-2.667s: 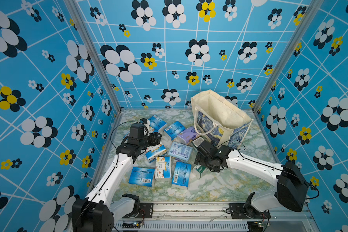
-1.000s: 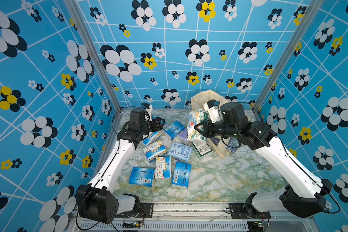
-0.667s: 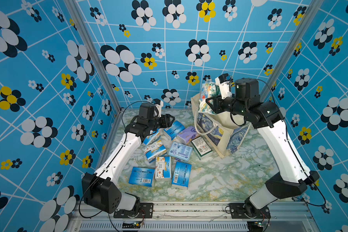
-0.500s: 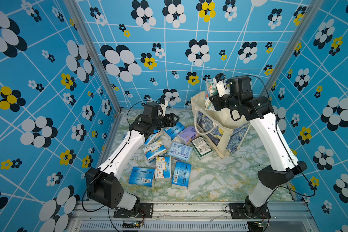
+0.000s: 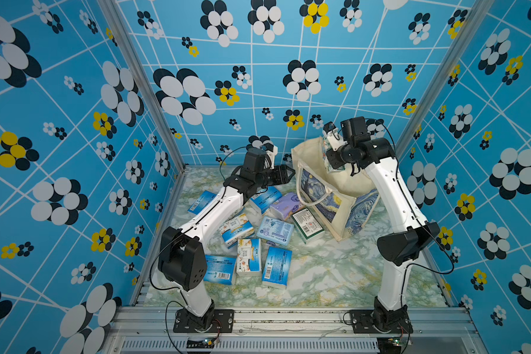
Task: Put tissues into the canvas bag
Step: Place the pack of facial tissues in the canvas bag.
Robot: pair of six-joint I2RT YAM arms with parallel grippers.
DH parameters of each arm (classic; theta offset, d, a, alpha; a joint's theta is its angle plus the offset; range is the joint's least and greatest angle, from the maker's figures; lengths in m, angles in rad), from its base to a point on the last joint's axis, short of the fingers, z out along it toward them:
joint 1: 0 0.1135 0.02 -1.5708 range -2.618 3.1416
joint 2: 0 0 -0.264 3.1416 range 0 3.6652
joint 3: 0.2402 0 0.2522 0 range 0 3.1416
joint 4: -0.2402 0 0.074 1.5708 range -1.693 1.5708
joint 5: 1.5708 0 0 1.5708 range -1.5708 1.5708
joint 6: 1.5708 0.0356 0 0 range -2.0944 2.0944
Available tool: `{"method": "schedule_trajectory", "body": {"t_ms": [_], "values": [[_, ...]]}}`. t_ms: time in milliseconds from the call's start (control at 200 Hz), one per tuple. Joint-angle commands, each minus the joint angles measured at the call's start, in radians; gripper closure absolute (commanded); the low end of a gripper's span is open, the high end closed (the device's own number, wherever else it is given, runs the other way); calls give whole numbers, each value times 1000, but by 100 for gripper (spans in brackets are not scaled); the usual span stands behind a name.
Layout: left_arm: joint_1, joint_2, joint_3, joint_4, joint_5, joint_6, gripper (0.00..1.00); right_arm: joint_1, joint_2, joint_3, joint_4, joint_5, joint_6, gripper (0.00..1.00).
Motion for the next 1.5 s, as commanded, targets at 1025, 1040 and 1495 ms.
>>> {"method": "schedule_trajectory", "body": {"t_ms": [1025,1040,1495], "values": [[-109,353,426,-180,-24,70,67,-153,-132,-109,38,-146,264,26],[-108,354,429,-182,-21,71,68,-156,-139,-117,40,-145,270,26],[-76,397,549,-232,19,100,75,-166,-527,-595,258,-497,354,25]]}}
